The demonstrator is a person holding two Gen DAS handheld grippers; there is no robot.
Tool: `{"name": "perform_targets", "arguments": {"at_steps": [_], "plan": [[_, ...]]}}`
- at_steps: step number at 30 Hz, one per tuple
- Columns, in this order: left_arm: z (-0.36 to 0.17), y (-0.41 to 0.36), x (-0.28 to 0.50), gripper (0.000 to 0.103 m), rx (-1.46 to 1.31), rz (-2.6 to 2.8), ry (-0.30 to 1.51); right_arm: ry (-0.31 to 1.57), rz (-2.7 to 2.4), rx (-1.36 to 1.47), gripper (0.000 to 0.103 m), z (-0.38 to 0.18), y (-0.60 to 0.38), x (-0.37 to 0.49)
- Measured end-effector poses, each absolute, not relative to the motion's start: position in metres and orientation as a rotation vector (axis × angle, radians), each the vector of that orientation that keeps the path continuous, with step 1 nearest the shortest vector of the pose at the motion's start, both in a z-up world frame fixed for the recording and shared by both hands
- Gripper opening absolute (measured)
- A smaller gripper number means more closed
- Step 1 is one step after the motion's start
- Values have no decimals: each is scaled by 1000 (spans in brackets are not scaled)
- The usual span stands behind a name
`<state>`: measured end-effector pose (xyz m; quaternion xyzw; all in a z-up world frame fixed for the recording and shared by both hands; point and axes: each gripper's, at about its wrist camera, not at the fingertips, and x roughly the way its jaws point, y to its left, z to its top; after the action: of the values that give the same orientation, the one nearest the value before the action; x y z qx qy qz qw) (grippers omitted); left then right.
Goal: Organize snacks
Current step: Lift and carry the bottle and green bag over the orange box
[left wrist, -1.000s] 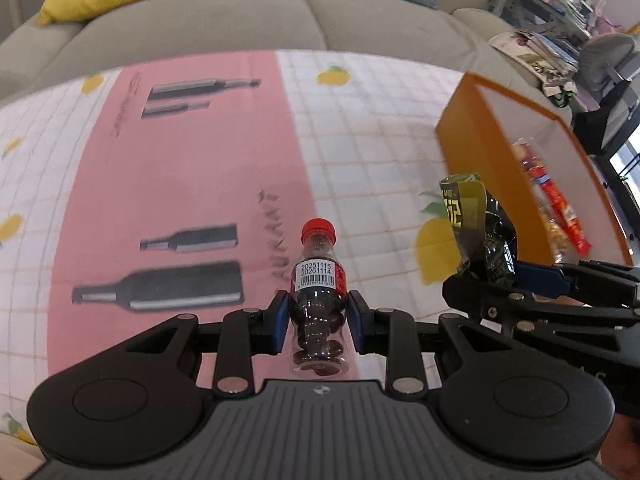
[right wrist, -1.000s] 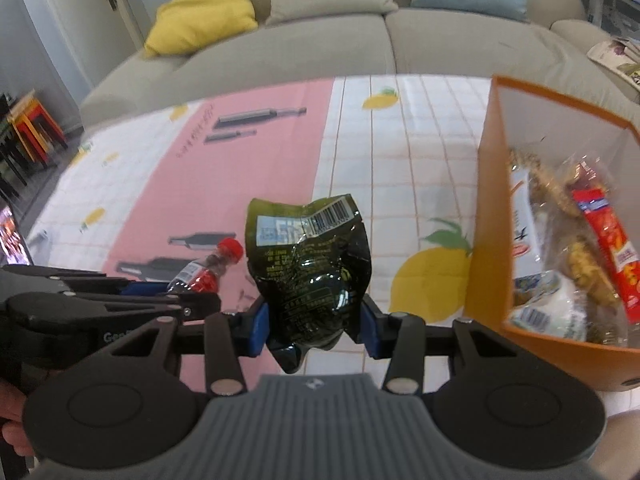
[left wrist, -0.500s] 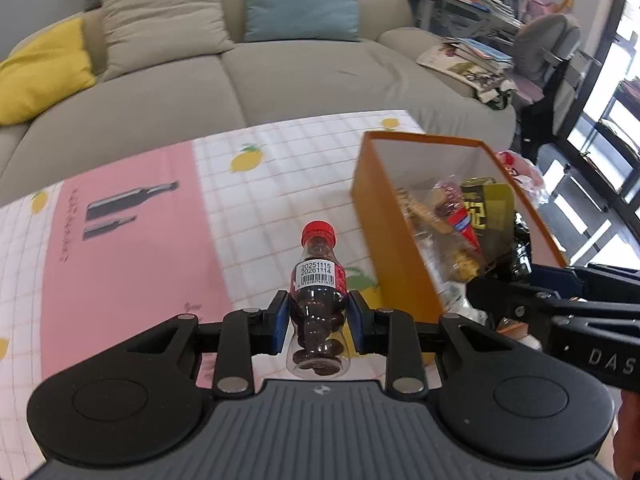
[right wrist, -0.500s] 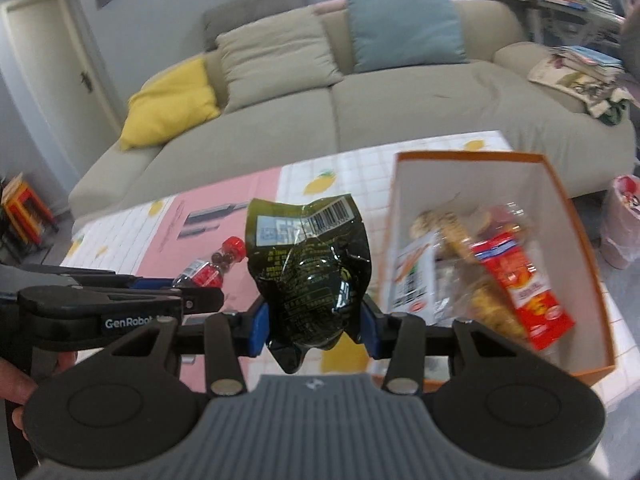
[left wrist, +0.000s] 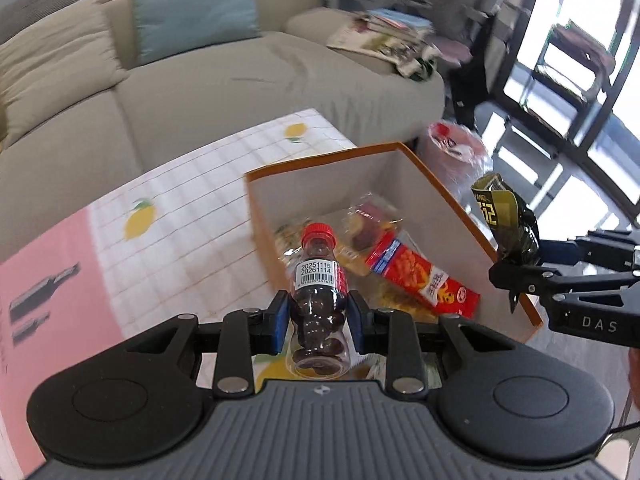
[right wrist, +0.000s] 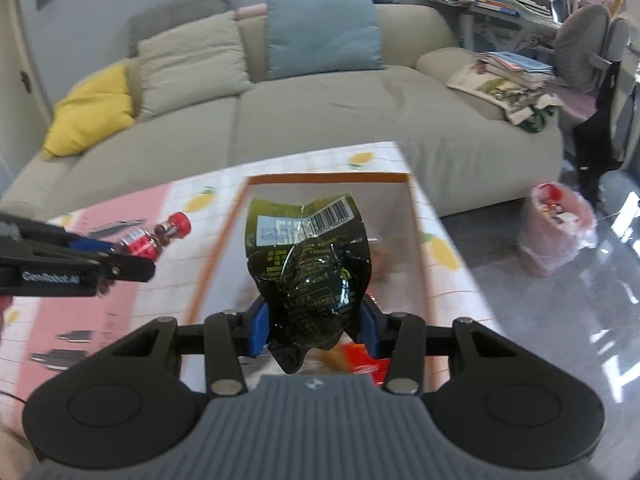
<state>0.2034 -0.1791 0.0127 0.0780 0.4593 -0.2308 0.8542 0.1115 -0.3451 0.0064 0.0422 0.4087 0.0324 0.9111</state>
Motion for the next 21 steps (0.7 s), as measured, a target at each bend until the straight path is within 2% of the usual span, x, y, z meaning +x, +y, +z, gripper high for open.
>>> {"name": "perform_targets", "arguments": {"at_steps": [7, 13, 21], "plan": [[2, -229, 246, 34, 277, -565, 978, 907, 84, 13, 44, -7, -372, 150], [-19, -256, 277, 34, 338, -588, 1056, 1020, 166, -47, 44, -31, -373, 192], [-38, -263, 290, 34, 371, -598, 1103, 1201, 220, 42, 45, -62, -387, 240]]}}
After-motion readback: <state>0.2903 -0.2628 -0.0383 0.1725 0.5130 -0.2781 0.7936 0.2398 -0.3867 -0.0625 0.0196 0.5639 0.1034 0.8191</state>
